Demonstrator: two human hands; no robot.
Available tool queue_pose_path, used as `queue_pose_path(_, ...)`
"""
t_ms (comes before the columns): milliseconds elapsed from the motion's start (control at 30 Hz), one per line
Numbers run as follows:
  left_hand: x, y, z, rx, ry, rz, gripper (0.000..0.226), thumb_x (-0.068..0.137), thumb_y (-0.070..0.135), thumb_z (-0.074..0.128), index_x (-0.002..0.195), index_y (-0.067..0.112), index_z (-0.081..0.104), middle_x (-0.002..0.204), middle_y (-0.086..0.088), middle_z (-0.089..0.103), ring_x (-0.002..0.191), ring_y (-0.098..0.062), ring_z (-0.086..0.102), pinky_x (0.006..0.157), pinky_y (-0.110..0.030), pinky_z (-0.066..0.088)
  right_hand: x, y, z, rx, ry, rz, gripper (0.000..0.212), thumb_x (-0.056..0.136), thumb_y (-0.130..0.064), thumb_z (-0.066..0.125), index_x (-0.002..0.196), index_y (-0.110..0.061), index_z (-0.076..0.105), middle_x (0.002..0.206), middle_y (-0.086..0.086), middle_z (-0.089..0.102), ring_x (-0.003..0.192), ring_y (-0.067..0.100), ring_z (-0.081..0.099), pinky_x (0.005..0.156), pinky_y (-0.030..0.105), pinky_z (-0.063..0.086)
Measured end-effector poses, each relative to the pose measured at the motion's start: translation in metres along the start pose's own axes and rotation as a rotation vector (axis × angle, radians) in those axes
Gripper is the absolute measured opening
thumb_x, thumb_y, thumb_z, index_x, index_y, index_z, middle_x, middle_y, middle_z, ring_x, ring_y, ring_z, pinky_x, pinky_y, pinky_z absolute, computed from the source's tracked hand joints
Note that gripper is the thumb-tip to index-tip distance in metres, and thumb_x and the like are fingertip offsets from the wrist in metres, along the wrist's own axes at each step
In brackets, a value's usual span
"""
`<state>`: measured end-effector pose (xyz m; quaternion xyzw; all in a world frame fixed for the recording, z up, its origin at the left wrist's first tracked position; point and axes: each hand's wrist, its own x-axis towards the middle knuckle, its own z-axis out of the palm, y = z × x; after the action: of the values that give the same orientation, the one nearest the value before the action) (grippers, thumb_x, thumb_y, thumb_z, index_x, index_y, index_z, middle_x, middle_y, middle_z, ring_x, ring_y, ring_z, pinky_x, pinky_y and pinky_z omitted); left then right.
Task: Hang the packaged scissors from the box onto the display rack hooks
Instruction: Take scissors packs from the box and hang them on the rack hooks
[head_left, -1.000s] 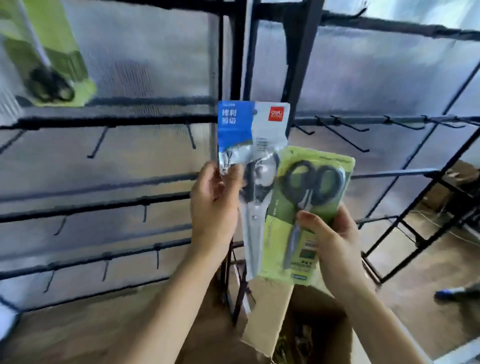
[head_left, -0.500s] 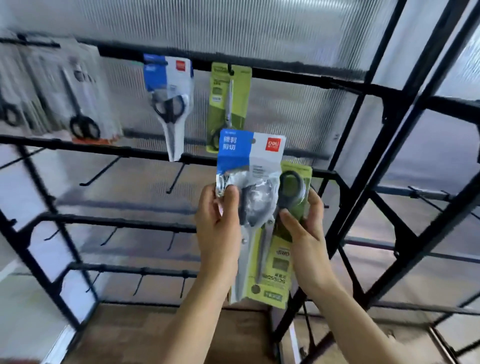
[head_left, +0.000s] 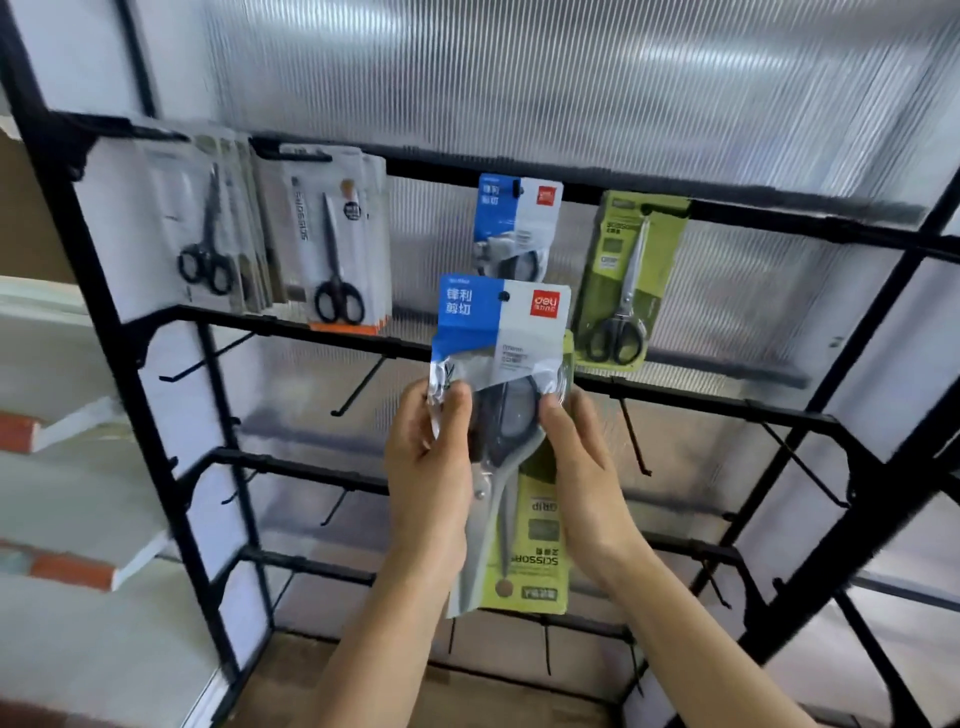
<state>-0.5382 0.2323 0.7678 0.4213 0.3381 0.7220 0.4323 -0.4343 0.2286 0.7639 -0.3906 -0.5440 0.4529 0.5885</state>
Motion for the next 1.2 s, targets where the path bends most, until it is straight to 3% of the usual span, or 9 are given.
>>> queue_pose_path(200,0.016,0.007,-0.022,-0.083,-0.011,-0.051,0.007,0.087,0.016,0.059,0.081,0.017,0.060,0.079,-0.001,0.067,0.075,-0.013,0.064,0.067,-0.029,0.053,0.012,0.006,0.029,0.005,0.030,-0.041,0.033,0.072,-0.034,0.064,0.103,-0.025,0.057,0.103,0.003,0.069,0.097,0.024,0.065,0.086,0.040,0.053)
queue_pose_path(300,0.019,0.005,-0.030,-0.127,-0.042,-0.086,0.002,0.083,0.015,0.062,0.084,0.014,0.062,0.085,-0.007,0.069,0.078,-0.016,0.066,0.072,-0.033,0.054,0.012,0.008,0.034,0.032,0.040,0.007,0.026,0.078,-0.029,0.061,0.103,-0.022,0.057,0.101,0.003,0.069,0.095,0.024,0.065,0.082,0.036,0.054)
queue_pose_path(500,0.018,0.006,-0.038,-0.172,-0.084,-0.111,0.015,0.084,0.007,0.060,0.092,0.018,0.063,0.078,0.007,0.073,0.074,-0.006,0.069,0.064,-0.022,0.056,0.007,0.005,0.039,0.047,0.008,0.074,0.017,0.093,-0.017,0.049,0.107,-0.025,0.055,0.106,0.005,0.067,0.095,0.022,0.065,0.081,0.033,0.055)
queue_pose_path(567,0.017,0.006,-0.042,-0.168,-0.105,-0.153,0.018,0.085,0.007,0.060,0.096,0.021,0.064,0.086,0.004,0.074,0.083,-0.012,0.070,0.071,-0.030,0.057,0.005,0.004,0.040,0.057,-0.009,0.092,0.018,0.094,-0.016,0.046,0.108,-0.024,0.054,0.105,0.005,0.067,0.093,0.022,0.065,0.078,0.031,0.055)
queue_pose_path(667,0.016,0.008,-0.046,-0.135,-0.147,-0.231,0.012,0.087,0.018,0.059,0.092,0.022,0.069,0.097,-0.006,0.073,0.096,-0.026,0.067,0.090,-0.048,0.051,0.003,0.006,0.040,0.061,0.000,0.115,0.020,0.096,-0.016,0.042,0.112,-0.023,0.052,0.110,0.009,0.065,0.100,0.025,0.062,0.084,0.035,0.051)
queue_pose_path(800,0.015,0.006,-0.047,-0.084,-0.177,-0.289,0.018,0.087,0.031,0.057,0.086,0.023,0.073,0.099,-0.009,0.072,0.101,-0.029,0.065,0.098,-0.055,0.043,0.003,0.007,0.037,0.089,-0.013,0.127,0.020,0.096,-0.016,0.040,0.110,-0.024,0.053,0.113,0.009,0.064,0.103,0.026,0.061,0.089,0.037,0.050)
queue_pose_path(933,0.014,0.004,-0.046,-0.098,-0.157,-0.262,0.019,0.081,0.034,0.062,0.088,0.020,0.073,0.101,-0.016,0.070,0.105,-0.038,0.061,0.098,-0.061,0.041,0.008,0.005,0.032,-0.005,0.002,0.066,0.025,0.095,-0.011,0.044,0.119,-0.018,0.048,0.092,-0.005,0.064,0.081,0.009,0.065,0.066,0.020,0.053)
queue_pose_path(1067,0.013,0.000,-0.042,-0.087,-0.149,-0.253,0.024,0.075,0.038,0.068,0.090,0.019,0.073,0.100,-0.019,0.069,0.104,-0.041,0.060,0.097,-0.061,0.041,0.018,-0.001,0.027,-0.166,0.099,-0.101,0.053,0.088,-0.002,0.054,0.131,-0.026,0.033,0.107,0.000,0.059,0.085,0.003,0.063,0.074,0.026,0.056)
queue_pose_path(1200,0.017,-0.005,-0.037,-0.065,-0.126,-0.246,0.041,0.072,0.029,0.065,0.109,0.011,0.067,0.102,-0.010,0.072,0.102,-0.028,0.066,0.093,-0.047,0.050,0.026,-0.007,0.023,-0.217,0.148,-0.221,0.063,0.085,0.003,0.057,0.134,-0.025,0.028,0.104,-0.008,0.055,0.074,-0.013,0.059,0.064,0.010,0.049)
